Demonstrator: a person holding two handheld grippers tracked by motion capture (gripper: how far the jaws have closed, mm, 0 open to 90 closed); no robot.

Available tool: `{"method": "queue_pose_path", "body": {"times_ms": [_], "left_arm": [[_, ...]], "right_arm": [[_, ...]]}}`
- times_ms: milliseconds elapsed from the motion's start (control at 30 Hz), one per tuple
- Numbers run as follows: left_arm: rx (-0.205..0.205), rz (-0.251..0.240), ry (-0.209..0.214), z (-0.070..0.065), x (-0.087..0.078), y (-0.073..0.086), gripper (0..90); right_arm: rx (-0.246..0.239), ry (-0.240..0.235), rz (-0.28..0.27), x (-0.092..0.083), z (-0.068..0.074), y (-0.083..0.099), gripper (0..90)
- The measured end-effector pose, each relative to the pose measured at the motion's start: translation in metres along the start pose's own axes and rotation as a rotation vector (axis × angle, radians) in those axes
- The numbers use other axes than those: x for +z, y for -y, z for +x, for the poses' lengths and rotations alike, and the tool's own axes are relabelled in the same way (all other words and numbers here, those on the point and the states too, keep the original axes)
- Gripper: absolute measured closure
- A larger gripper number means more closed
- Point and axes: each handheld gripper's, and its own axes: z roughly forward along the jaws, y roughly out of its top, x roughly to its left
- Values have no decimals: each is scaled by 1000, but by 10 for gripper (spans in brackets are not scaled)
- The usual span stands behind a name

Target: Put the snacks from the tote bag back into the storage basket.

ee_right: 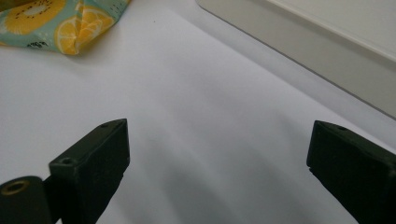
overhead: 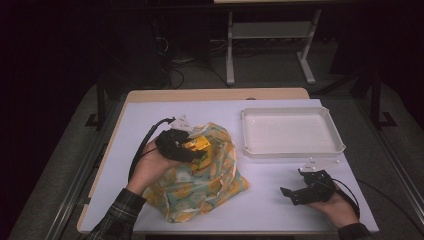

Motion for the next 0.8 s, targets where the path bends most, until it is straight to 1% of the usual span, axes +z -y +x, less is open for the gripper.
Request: {"method": "queue_pose_path", "body": {"times_ms": [67,167,233,333,367,400,467,600,800], "left_arm": [[-2,-4,2,0,0,-3,513],[11,-7,1,0,0,-8,513],[2,-12,2,0,0,-11,513],[11,-19,3,0,0,-16,514],[5,-22,4,-1,0,-17,513],[10,-23,4,-1,0,-19,513],[4,-34,4,-2,0,-22,513],[15,-34,2,-2,0,-28,514],[8,-32,1,-4,3,-35,514]], "right_arm": [[-2,-1,1,0,0,0,55],[2,-2,2,0,0,0,54],[0,-1,3,0,0,0,54],[4,-2,1,0,1,0,55],[5,-2,0,0,1,0,55],[5,-2,0,0,1,0,54],[5,-3,-1,0,1,0,54],[6,-4,-2,-1,1,0,55],[7,-7,-4,-1,1,0,54]]}}
